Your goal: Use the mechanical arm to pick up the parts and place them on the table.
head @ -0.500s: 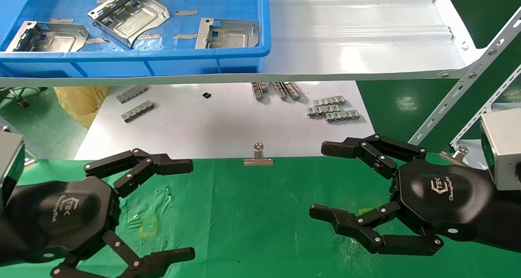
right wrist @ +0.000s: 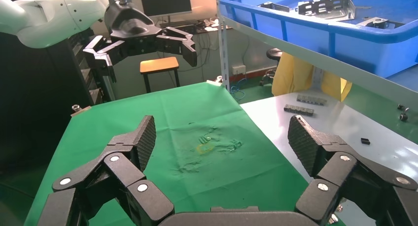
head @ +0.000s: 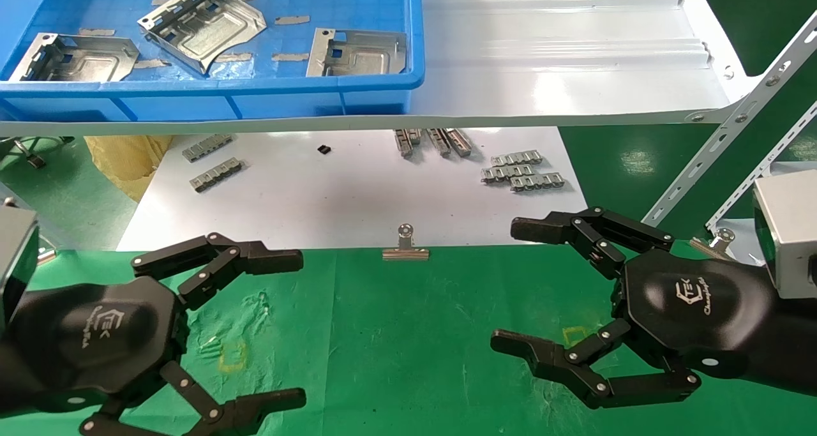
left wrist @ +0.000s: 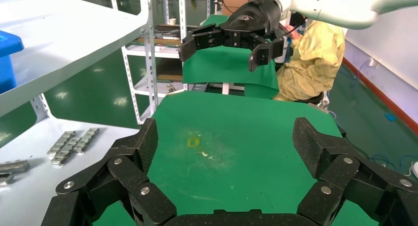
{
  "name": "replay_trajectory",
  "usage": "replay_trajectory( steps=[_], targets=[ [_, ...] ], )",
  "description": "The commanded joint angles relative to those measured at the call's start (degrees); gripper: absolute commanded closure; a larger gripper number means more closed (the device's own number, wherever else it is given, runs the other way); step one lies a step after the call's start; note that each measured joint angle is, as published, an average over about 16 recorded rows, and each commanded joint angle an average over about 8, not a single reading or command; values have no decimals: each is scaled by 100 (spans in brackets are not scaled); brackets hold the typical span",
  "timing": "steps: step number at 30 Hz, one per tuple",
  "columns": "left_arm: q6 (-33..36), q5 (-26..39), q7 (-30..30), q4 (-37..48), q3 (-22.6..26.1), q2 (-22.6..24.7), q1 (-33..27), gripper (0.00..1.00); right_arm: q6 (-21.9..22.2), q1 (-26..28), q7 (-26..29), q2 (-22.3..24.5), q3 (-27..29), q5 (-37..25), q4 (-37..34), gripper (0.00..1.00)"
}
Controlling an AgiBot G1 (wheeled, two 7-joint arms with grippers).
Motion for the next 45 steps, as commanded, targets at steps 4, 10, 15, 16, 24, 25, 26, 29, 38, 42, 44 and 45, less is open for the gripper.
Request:
replay_trajectory(
  steps=[4, 10, 15, 16, 24, 25, 26, 29, 38, 42, 44, 45],
  targets=[
    [0, 0, 0, 0, 0, 0, 0, 0, 0, 0, 0, 0, 0, 0, 0, 0],
    [0, 0, 0, 0, 0, 0, 0, 0, 0, 0, 0, 0, 0, 0, 0, 0],
    [0, 0, 0, 0, 0, 0, 0, 0, 0, 0, 0, 0, 0, 0, 0, 0],
    [0, 0, 0, 0, 0, 0, 0, 0, 0, 0, 0, 0, 0, 0, 0, 0],
    [0, 0, 0, 0, 0, 0, 0, 0, 0, 0, 0, 0, 0, 0, 0, 0],
    [0, 0, 0, 0, 0, 0, 0, 0, 0, 0, 0, 0, 0, 0, 0, 0],
    [0, 0, 0, 0, 0, 0, 0, 0, 0, 0, 0, 0, 0, 0, 0, 0],
    [0, 0, 0, 0, 0, 0, 0, 0, 0, 0, 0, 0, 0, 0, 0, 0],
    [0, 0, 0, 0, 0, 0, 0, 0, 0, 0, 0, 0, 0, 0, 0, 25],
    [0, 0, 0, 0, 0, 0, 0, 0, 0, 0, 0, 0, 0, 0, 0, 75],
    [0, 0, 0, 0, 0, 0, 0, 0, 0, 0, 0, 0, 0, 0, 0, 100],
    [0, 0, 0, 0, 0, 0, 0, 0, 0, 0, 0, 0, 0, 0, 0, 100]
  ],
)
